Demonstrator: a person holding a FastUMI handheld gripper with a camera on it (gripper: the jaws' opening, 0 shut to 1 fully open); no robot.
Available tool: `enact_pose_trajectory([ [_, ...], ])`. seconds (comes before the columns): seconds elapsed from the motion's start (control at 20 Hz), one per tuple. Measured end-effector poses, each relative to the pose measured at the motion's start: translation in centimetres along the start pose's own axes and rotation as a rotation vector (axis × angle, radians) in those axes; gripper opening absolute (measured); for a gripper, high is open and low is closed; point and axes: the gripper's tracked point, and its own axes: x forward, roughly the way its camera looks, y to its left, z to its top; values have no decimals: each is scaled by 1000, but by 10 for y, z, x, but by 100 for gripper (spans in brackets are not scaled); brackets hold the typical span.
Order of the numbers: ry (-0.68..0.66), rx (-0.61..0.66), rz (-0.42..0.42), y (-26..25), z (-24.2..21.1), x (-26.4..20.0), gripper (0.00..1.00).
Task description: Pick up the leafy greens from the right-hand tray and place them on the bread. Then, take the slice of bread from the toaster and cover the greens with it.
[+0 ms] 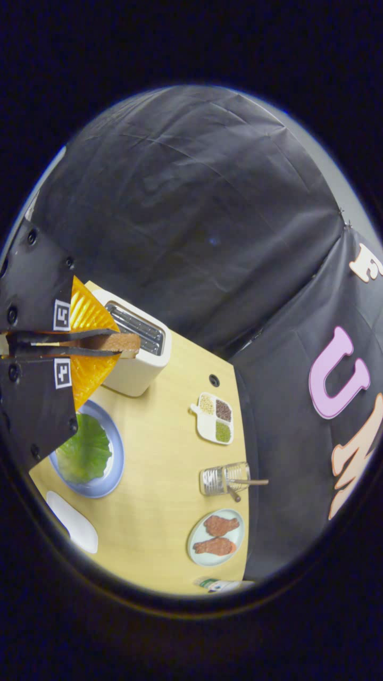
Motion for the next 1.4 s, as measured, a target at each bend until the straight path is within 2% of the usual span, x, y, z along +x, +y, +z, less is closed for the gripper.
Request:
enact_pose_trajectory([
  [0.35,21,57,-19,-37,-23,-8,5],
  [0.7,45,121,-30,-70,-52,7,5],
  [1.4,71,180,-140,-147,-87,19,6],
])
